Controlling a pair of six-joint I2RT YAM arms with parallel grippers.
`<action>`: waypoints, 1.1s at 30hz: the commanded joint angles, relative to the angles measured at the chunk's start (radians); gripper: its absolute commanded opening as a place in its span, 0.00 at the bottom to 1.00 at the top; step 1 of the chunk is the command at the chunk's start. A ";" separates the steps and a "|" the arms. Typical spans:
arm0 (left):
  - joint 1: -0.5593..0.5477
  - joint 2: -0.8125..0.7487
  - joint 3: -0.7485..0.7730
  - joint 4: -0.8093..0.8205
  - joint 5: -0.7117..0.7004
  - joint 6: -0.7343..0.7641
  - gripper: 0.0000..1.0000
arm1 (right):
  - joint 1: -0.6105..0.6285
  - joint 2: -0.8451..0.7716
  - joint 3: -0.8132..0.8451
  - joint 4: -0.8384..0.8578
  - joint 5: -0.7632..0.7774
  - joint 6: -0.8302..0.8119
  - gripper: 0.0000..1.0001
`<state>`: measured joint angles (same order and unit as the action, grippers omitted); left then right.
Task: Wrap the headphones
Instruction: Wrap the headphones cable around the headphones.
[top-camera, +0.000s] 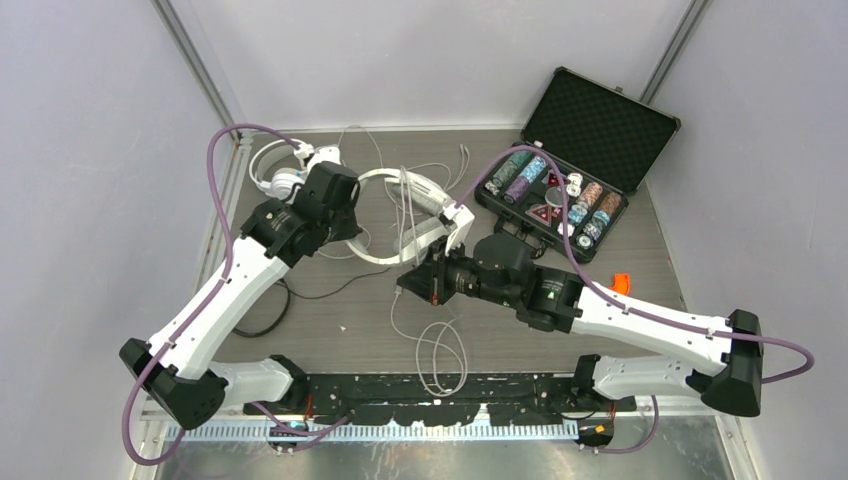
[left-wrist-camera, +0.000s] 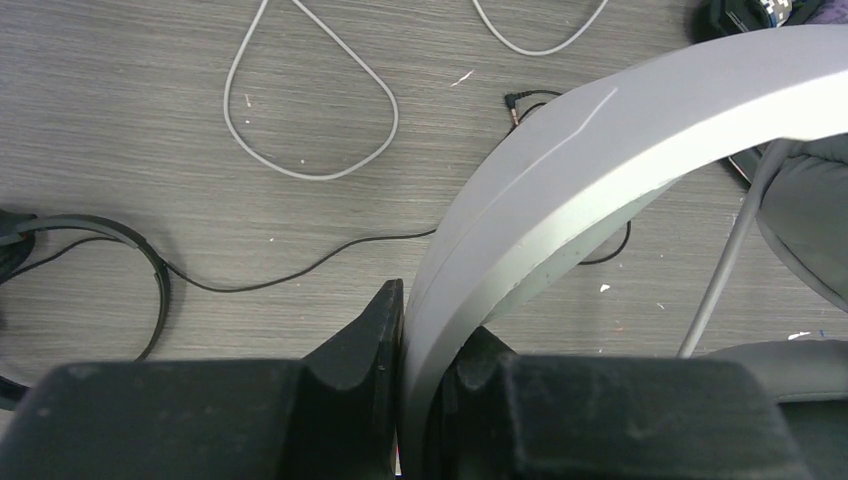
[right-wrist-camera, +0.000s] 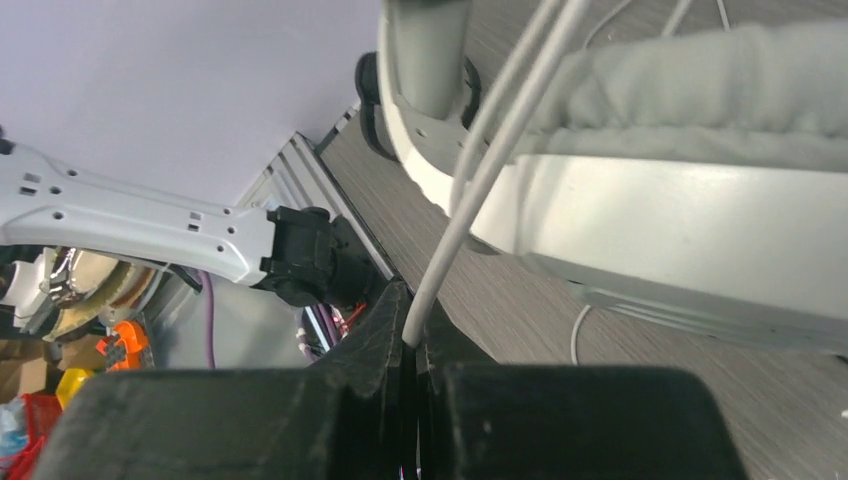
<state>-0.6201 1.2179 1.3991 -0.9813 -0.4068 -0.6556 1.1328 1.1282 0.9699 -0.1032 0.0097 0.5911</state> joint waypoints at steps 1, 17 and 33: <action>0.008 -0.040 0.046 0.136 -0.016 -0.101 0.00 | 0.040 -0.031 0.003 0.098 0.004 -0.072 0.00; 0.007 -0.025 0.041 0.154 -0.040 -0.133 0.00 | 0.113 0.064 0.082 0.134 0.034 -0.103 0.00; 0.038 -0.024 0.062 0.121 0.042 -0.220 0.00 | 0.147 0.039 0.007 0.123 0.108 -0.208 0.04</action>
<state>-0.6094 1.2205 1.3991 -0.9867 -0.3553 -0.7357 1.2423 1.2396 1.0462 0.0013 0.0982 0.4477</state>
